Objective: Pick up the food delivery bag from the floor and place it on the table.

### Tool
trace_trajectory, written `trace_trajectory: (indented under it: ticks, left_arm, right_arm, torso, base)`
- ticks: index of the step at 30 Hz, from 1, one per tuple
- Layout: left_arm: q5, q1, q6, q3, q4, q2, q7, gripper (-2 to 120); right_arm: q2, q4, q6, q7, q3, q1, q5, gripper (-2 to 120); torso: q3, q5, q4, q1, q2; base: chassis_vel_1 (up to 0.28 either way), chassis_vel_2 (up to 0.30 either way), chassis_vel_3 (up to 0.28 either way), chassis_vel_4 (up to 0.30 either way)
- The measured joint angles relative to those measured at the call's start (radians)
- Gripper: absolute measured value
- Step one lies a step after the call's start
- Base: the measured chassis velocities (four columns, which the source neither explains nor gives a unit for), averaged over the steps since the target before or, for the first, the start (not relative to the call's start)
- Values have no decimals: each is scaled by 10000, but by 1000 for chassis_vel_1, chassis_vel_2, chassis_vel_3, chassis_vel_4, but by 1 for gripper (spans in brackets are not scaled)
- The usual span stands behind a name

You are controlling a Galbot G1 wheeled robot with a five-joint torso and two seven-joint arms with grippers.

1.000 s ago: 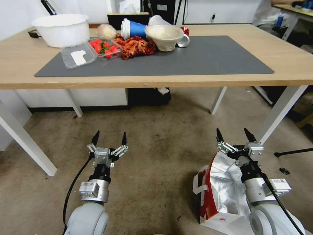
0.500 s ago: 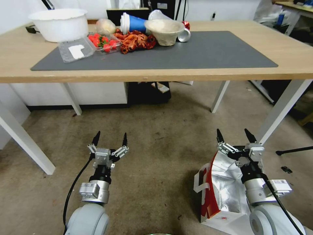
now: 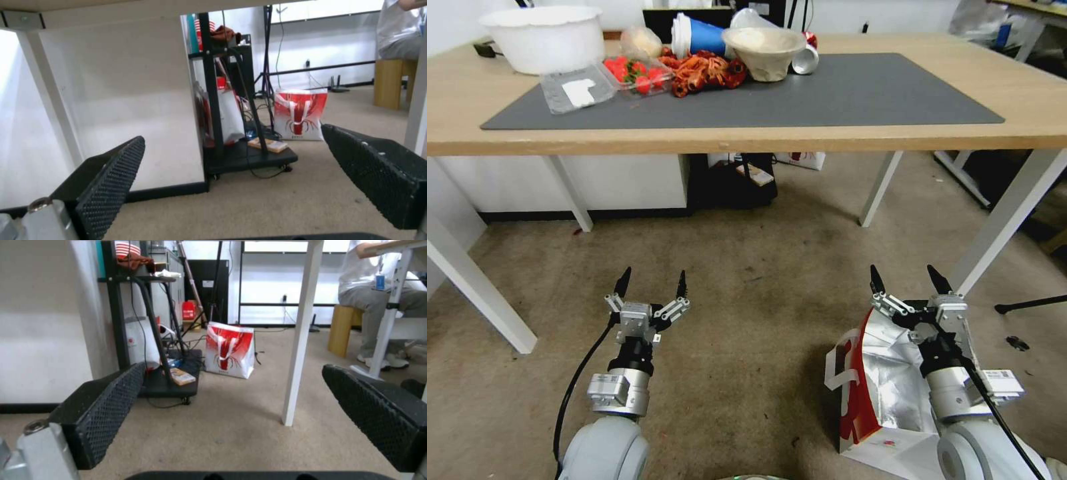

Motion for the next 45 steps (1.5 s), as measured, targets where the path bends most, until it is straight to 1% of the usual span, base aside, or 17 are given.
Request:
trace_trajectory:
  ticks: [8,10,11,12,13,16,21,26,34,39,41,45]
  left_arm:
    - [2,-9,-41,24,87,-21,-9,99]
    - [-57,-69,-360,34,245,-40,-13,99]
    - [-57,-69,-360,34,245,-40,-13,99]
    - [-58,-156,-746,30,401,-57,-13,99]
    - [-25,-210,-942,29,489,-61,-15,100]
    - [9,-266,-1075,36,554,-58,-15,100]
    - [3,-369,-1018,59,597,11,6,100]
    - [-184,-383,-963,30,599,109,4,100]
    - [-289,-250,-759,-21,579,197,8,100]
    - [-309,-254,-708,-27,599,197,-35,100]
    - [-314,-276,-702,-45,669,194,-35,100]
    - [-324,-293,-699,-78,783,183,-40,100]
  right_arm:
    - [-9,50,33,-17,-40,-33,-40,100]
    - [-41,-24,36,24,-5,-15,-48,100]
    - [-41,-24,36,24,-5,-15,-48,100]
    - [-63,-94,36,55,58,11,-56,100]
    - [-86,-165,28,70,131,42,-65,100]
    - [-165,-383,16,78,344,133,-116,100]
    - [-364,-861,-6,-42,927,316,-164,100]
    - [-405,-1117,27,-205,1310,259,-314,100]
    - [-504,-1800,697,-319,1809,-209,-735,100]
    - [-509,-2197,1017,-289,2004,-235,-1099,100]
    - [-497,-2541,1292,-268,2128,-144,-1389,100]
    - [-471,-3015,1495,-208,2194,-27,-1557,100]
  torso:
    - [0,0,0,-8,-14]
    - [0,1,1,-8,0]
    - [0,1,1,-8,0]
    - [0,-1,0,-7,8]
    - [0,0,-1,-7,15]
    - [0,1,0,-5,26]
    - [0,2,0,0,42]
    - [0,1,0,1,54]
    - [-1,1,0,4,71]
    - [-1,0,0,5,78]
    - [-2,1,-1,5,79]
    - [-1,1,-1,6,82]
  base:
    - [0,0,0,0]
    - [0,0,0,0]
    - [0,0,0,0]
    - [0,0,0,0]
    - [0,0,0,0]
    - [0,0,0,0]
    - [0,0,0,0]
    - [0,0,0,0]
    - [0,0,0,0]
    - [0,0,0,0]
    - [0,0,0,0]
    - [0,0,0,0]
